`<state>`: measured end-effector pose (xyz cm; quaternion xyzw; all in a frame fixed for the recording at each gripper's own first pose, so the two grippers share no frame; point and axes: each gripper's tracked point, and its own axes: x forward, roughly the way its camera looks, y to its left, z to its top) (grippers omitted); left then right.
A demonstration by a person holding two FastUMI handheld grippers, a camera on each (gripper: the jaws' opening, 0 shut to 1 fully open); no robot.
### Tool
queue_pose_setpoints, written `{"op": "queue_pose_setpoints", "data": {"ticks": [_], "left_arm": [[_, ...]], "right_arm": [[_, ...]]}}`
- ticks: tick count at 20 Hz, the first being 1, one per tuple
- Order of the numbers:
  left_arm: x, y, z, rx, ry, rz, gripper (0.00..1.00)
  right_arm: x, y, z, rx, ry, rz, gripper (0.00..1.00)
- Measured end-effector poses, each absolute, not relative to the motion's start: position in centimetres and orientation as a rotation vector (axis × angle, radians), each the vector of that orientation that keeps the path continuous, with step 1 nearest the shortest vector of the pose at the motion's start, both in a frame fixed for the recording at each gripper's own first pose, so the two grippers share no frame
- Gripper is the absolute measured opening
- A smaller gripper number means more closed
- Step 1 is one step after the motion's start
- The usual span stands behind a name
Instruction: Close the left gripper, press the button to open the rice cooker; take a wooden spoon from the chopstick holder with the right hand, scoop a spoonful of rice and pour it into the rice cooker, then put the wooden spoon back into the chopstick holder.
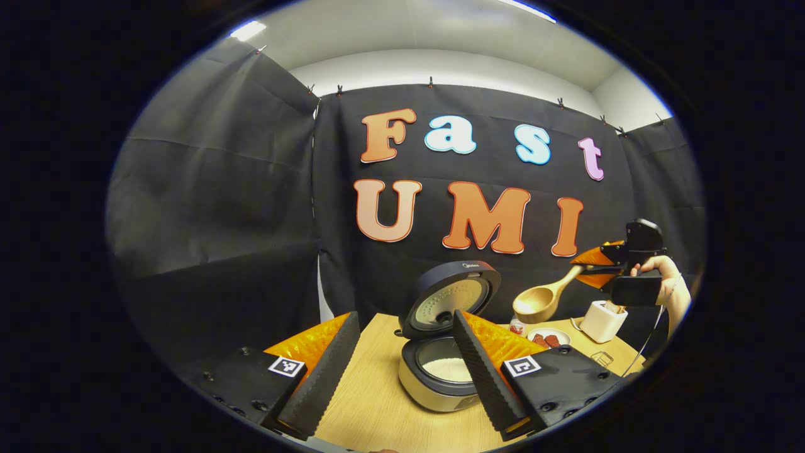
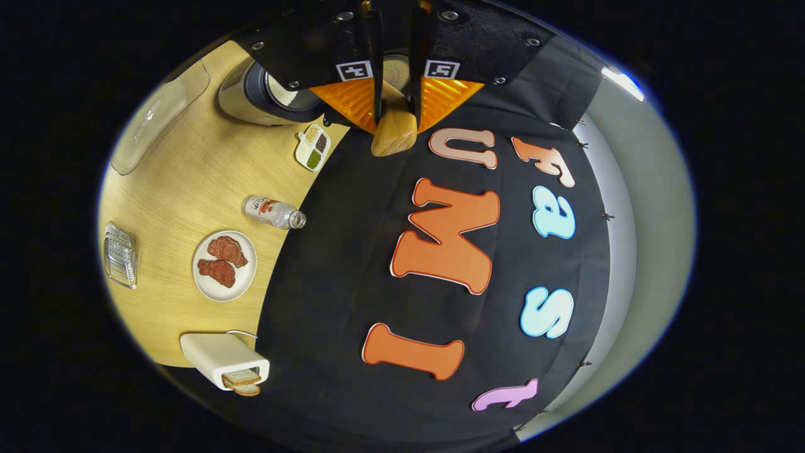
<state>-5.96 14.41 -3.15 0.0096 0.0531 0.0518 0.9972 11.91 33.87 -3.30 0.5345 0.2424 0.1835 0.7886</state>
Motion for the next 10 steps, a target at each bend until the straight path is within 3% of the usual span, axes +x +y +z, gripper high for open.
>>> {"op": "queue_pose_setpoints", "data": {"ticks": [10], "left_arm": [[-6.2, 14.7, -3.2, 0.016, 0.106, 0.092, 0.98]], "right_arm": [[13.4, 38.7, -3.0, 1.069, 0.515, 0.413, 0.16]]}}
